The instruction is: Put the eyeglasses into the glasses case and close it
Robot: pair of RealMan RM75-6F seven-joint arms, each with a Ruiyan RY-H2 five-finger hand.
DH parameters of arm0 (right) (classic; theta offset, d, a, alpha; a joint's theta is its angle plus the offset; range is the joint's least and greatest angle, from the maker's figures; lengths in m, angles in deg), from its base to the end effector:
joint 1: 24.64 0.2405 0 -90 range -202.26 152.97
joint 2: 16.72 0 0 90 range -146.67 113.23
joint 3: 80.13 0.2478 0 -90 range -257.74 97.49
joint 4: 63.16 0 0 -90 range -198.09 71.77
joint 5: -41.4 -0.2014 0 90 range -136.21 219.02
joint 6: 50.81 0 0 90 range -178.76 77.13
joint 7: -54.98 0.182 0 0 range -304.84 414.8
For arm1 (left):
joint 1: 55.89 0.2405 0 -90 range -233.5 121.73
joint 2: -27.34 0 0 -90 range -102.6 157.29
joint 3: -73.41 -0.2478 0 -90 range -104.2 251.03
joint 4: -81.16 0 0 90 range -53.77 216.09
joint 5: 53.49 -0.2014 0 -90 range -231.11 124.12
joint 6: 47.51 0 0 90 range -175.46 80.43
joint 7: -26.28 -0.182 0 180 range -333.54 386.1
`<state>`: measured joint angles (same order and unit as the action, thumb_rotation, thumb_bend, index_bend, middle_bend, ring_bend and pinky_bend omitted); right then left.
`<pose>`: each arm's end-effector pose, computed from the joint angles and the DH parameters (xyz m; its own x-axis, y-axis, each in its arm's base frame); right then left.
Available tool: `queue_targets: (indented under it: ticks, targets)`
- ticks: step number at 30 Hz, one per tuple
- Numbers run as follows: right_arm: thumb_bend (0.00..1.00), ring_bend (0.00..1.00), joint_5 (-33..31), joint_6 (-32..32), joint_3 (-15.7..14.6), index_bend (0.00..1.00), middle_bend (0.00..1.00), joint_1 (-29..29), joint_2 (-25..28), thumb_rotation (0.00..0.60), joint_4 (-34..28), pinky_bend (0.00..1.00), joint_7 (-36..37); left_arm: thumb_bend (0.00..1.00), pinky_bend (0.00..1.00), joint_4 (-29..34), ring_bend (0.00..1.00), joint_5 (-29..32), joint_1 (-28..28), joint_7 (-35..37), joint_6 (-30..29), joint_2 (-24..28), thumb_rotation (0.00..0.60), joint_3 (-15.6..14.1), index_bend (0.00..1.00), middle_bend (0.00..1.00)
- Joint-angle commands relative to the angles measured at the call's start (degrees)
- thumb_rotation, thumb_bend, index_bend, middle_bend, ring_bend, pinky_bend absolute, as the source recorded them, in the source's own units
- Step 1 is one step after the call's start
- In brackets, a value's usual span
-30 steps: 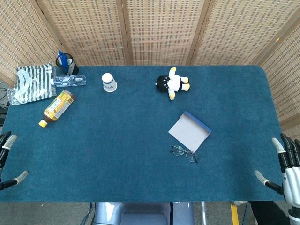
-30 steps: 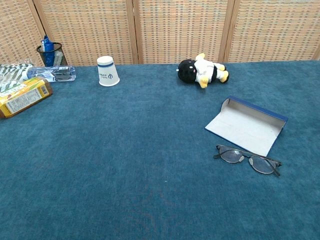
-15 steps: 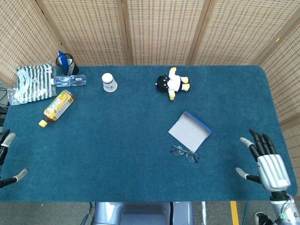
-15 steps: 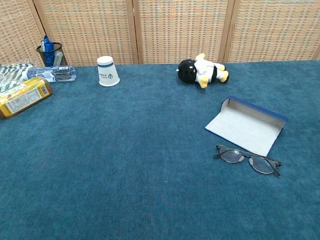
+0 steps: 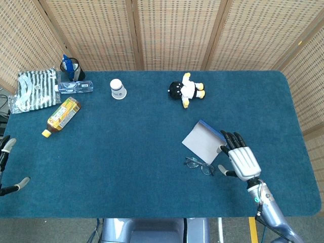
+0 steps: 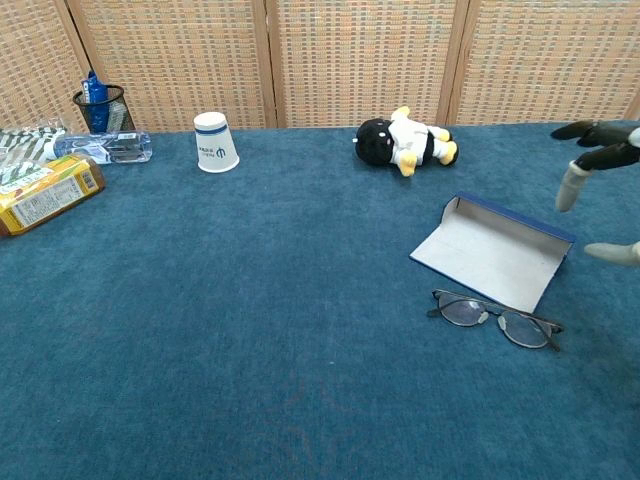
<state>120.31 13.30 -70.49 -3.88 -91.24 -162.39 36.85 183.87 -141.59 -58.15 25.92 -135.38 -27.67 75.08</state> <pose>-0.2006 -0.2960 0.0606 0.4241 -0.1741 0.8887 -0.8897 -0.2632 0.3730 -0.2768 0.1987 0.1967 0.3840 -0.0062 0.9233 0.9233 -0.0097 -0.3840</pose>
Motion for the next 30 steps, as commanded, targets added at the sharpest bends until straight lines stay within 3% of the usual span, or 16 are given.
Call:
queue_targets:
  ticks: [1,11,19,30]
  targets:
    - [0.36,0.0,-7.2,-3.33,1.2,0.39,0.0,3.16,-4.93,0.6,-0.17,0.0,-6.2,0.0,0.0,-0.05,0.0,0.6,-0.56,-0.45,0.97,-0.24,0.6,0.18,0.0,0.0]
    - [0.36,0.0,-14.3,-4.4,-0.73,0.39,0.0,7.33,-13.3,0.6,5.43,0.0,-17.48,0.0,0.0,-0.52,0.0,1.5,-0.97,-1.22,1.39,-0.94,0.6,0.58,0.0,0.0]
    - [0.38,0.0,-17.6,-3.72,-1.56,0.4,0.0,8.31,-16.56,0.6,8.05,0.0,-19.35,0.0,0.0,-0.53,0.0,1.81,-1.2,-2.18,1.9,-1.34,0.6,0.48,0.0,0.0]
    - [0.39,0.0,-19.87,-3.28,-1.69,0.45,0.0,9.14,-17.16,0.6,9.4,0.0,-18.98,0.0,0.0,-0.36,0.0,1.95,-1.28,-3.2,1.98,-1.74,0.6,0.4,0.0,0.0]
